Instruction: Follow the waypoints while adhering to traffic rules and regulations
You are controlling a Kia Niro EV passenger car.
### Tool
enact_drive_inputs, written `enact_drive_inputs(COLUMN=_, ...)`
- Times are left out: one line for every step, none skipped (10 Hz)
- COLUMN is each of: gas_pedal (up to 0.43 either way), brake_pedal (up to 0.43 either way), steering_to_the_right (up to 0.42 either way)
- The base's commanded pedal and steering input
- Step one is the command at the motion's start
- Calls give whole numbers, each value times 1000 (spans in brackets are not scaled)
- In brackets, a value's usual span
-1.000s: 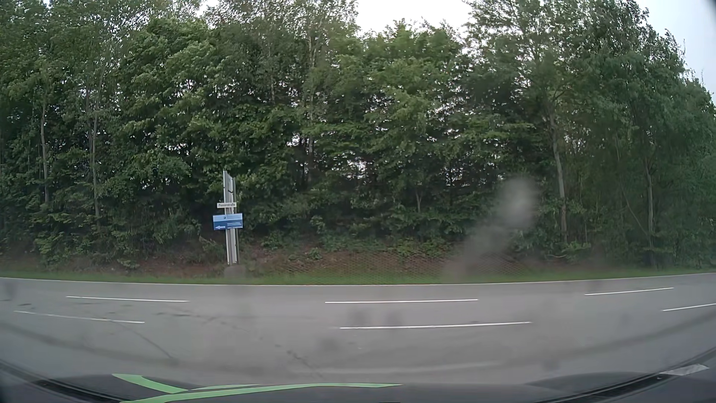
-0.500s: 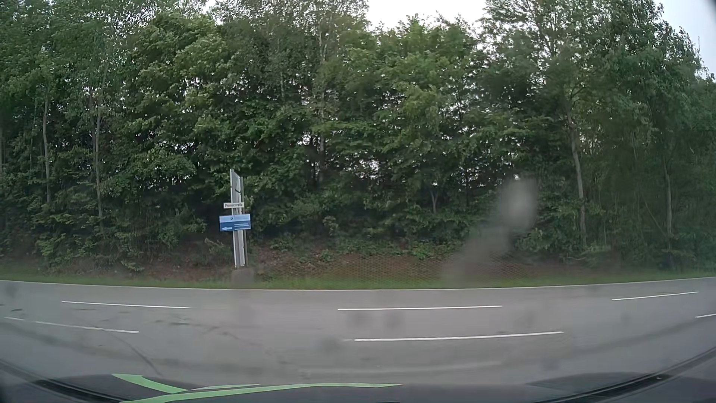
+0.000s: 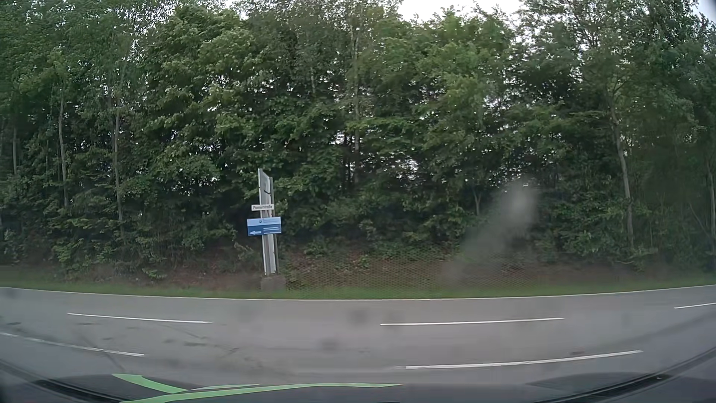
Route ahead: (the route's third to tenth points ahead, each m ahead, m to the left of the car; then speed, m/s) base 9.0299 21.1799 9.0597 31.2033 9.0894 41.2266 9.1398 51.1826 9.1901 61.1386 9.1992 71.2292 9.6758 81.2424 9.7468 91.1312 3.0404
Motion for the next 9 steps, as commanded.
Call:
enact_drive_inputs(gas_pedal=339, brake_pedal=0, steering_to_the_right=-378)
enact_drive_inputs(gas_pedal=339, brake_pedal=0, steering_to_the_right=-389)
enact_drive_inputs(gas_pedal=339, brake_pedal=0, steering_to_the_right=-403)
enact_drive_inputs(gas_pedal=339, brake_pedal=0, steering_to_the_right=-419)
enact_drive_inputs(gas_pedal=339, brake_pedal=0, steering_to_the_right=-430)
enact_drive_inputs(gas_pedal=339, brake_pedal=0, steering_to_the_right=-441)
enact_drive_inputs(gas_pedal=339, brake_pedal=0, steering_to_the_right=-446)
enact_drive_inputs(gas_pedal=339, brake_pedal=0, steering_to_the_right=-448)
enact_drive_inputs(gas_pedal=339, brake_pedal=0, steering_to_the_right=-447)
